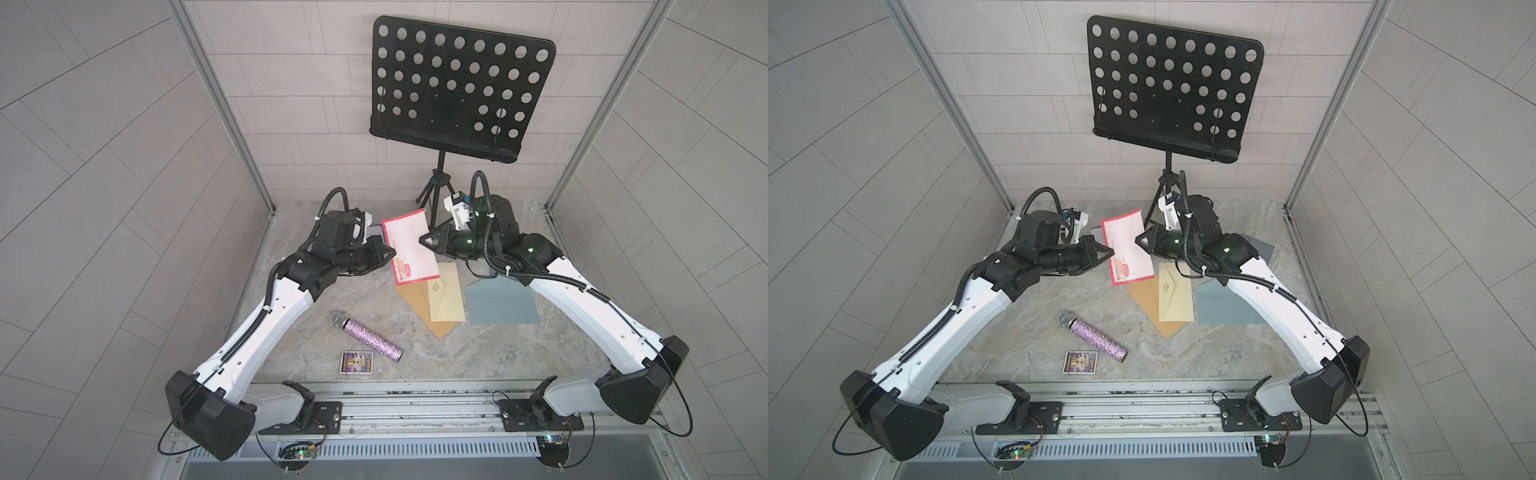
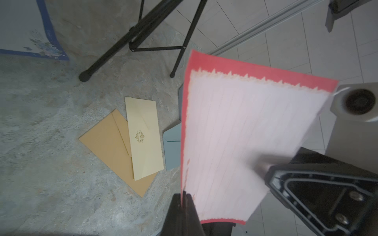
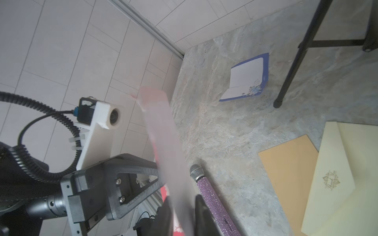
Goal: Take the letter paper out of the envelope
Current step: Unfold the letter paper, then place the letter paper at the center of the board.
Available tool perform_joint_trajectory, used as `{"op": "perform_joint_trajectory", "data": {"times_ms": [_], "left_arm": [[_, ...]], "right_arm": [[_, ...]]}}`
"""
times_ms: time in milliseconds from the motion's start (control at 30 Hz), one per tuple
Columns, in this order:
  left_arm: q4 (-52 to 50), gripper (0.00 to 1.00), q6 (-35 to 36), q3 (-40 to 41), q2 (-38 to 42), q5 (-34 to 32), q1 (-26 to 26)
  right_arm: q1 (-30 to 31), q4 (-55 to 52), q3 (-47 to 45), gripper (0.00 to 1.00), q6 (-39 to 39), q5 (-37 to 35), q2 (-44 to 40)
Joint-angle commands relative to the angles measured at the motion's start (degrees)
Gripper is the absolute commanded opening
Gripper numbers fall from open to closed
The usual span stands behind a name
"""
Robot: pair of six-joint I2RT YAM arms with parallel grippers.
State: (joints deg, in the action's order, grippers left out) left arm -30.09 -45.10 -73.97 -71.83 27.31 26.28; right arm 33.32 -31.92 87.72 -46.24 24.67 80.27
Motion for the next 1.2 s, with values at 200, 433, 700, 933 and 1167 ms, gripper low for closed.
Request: {"op": "perform_joint_trajectory", "data": {"times_ms": [200,433,700,933,1167], "left_arm": [[-10.76,0.0,10.79,-4.33,-2.98,-19.28,-3.18],[-11.28,0.0,16.6,-5.73,-10.08,-27.27,-13.63],[-9.18,0.0,22.82,-13.46,-27.29,-17.35,-29.29],[-11.99,0.0,29.36,-27.34,-43.83,-12.33,-34.87],[-15.81,0.0,28.4,-36.21,-55.66,-19.19,-35.54]], "right_arm": [[0.04,-18.27,5.47,0.61,12.16,-17.85,-0.61],[0.0,-18.89,2.32,0.59,14.07,-17.26,-4.2],[0.04,-20.16,-1.09,0.58,14.51,-15.96,-6.99],[-0.09,-22.29,-1.88,0.57,13.41,-17.62,-7.06],[-0.08,-23.98,0.23,0.57,13.28,-18.95,-4.25]]}}
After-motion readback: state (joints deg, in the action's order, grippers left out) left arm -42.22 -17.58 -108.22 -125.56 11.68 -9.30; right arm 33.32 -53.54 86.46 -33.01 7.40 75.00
